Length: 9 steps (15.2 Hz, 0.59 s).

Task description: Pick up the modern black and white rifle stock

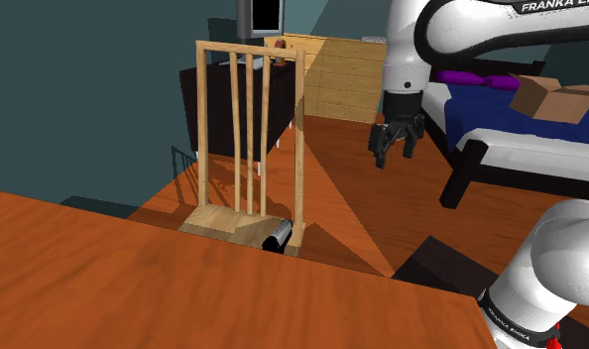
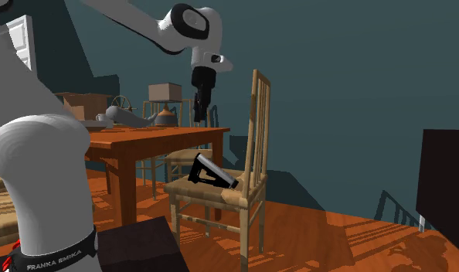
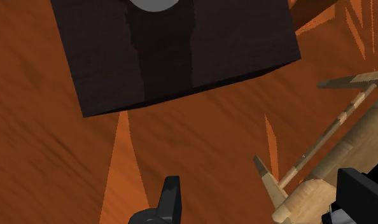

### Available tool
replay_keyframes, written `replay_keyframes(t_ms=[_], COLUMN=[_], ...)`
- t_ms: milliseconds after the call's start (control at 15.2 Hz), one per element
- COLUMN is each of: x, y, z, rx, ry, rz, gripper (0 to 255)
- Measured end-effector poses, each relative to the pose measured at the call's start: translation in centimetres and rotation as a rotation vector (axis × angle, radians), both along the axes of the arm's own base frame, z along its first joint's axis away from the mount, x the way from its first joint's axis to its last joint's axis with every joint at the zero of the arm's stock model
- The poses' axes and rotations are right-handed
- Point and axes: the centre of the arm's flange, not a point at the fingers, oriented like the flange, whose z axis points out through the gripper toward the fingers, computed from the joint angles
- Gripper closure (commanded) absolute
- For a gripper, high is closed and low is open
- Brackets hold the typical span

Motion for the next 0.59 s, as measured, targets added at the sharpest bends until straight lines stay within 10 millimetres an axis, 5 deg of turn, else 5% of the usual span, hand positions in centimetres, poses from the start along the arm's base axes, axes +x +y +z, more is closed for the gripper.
replay_keyframes(t_ms=[594], x=[7.1], y=[8.7], z=[-6.3], rx=[-0.025], ry=[0.133], rz=[-0.173], gripper=[0])
